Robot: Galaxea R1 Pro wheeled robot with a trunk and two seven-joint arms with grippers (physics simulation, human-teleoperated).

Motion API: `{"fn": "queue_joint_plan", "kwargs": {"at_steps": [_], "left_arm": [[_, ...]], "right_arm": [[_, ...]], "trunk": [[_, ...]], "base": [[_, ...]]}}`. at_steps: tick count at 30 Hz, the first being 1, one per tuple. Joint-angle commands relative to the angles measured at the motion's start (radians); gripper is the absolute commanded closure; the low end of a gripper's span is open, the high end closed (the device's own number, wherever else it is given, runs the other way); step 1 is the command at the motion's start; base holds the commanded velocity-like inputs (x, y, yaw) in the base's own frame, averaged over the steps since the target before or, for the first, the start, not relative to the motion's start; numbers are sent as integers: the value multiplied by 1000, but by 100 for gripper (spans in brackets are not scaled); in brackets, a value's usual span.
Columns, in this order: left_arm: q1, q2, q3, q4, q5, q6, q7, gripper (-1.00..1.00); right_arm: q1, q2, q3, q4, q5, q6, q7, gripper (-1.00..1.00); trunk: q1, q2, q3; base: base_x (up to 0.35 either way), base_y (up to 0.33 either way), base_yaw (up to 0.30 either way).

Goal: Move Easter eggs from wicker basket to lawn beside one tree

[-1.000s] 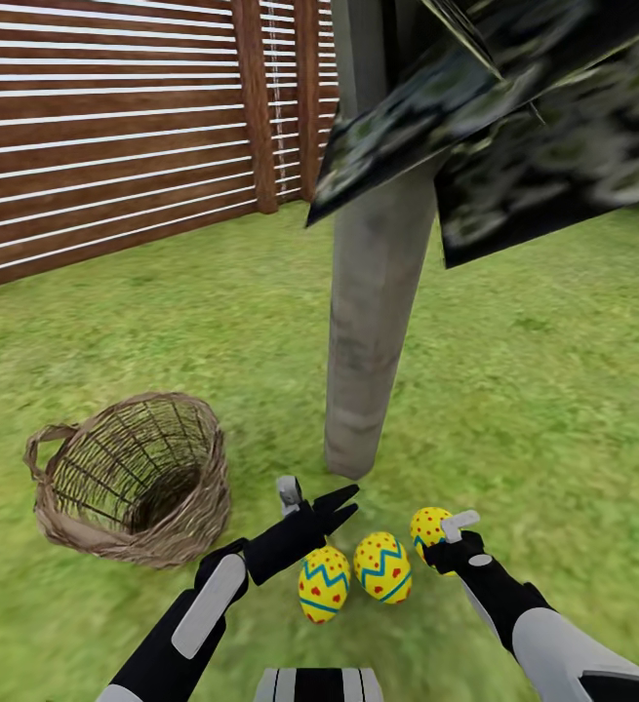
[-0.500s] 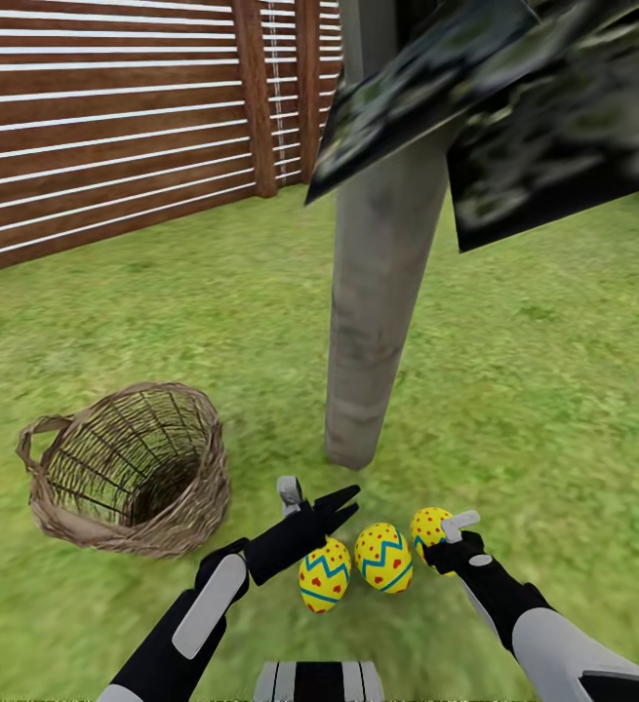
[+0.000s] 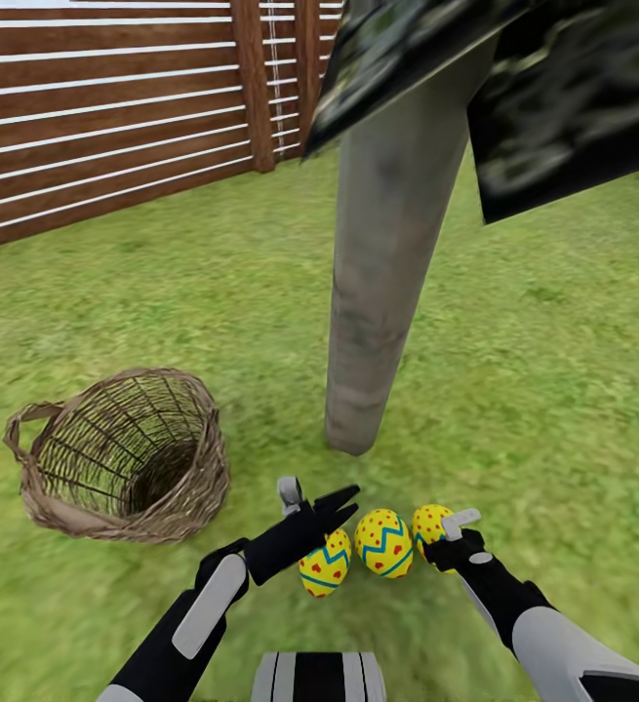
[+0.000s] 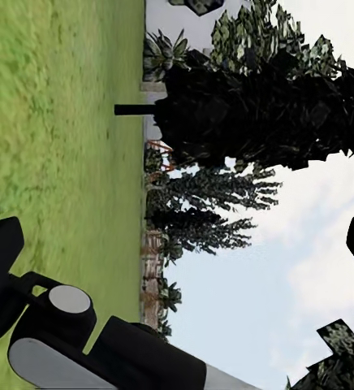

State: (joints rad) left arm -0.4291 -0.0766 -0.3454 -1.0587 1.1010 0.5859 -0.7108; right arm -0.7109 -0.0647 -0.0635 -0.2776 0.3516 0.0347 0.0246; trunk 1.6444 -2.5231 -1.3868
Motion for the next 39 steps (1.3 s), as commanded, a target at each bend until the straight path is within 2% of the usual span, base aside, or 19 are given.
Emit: {"fn": "queue_joint_plan", "kwargs": {"at_steps": [1,7,8,13,19,29,39], "left_arm": [[0,0,0,0,8,7,1,-100],[0,0,0,0,8,8,1,-100],[0,0,0,0,8,8,1,-100],[0,1,0,0,14,7,1,-100],[0,0,0,0,12,8,2,-100],[0,0,-1,0,9,8,2,-100],[0,0,-1,0,9,8,2,-100]], "right_arm": [[1,0,-9,5,10,4,3,100],[1,0,-9,6,10,4,3,100],[1,0,-9,6,10,4,3,-100],[1,0,-10,5,10,2,3,-100],[1,-1,-10,0,10,0,5,-100],[2,-4,-13,-141,7,10,12,-100],[1,-4,-21,-150,6,18,14,-100]], "trunk": [[1,0,-5],[3,-2,-28],[4,-2,-32],[4,-2,-32],[1,-1,-9],[-3,2,30],[-8,4,69]], "base": [[0,0,0],[0,0,0],[0,0,0],[0,0,0],[0,0,0],[0,0,0],[0,0,0]]}}
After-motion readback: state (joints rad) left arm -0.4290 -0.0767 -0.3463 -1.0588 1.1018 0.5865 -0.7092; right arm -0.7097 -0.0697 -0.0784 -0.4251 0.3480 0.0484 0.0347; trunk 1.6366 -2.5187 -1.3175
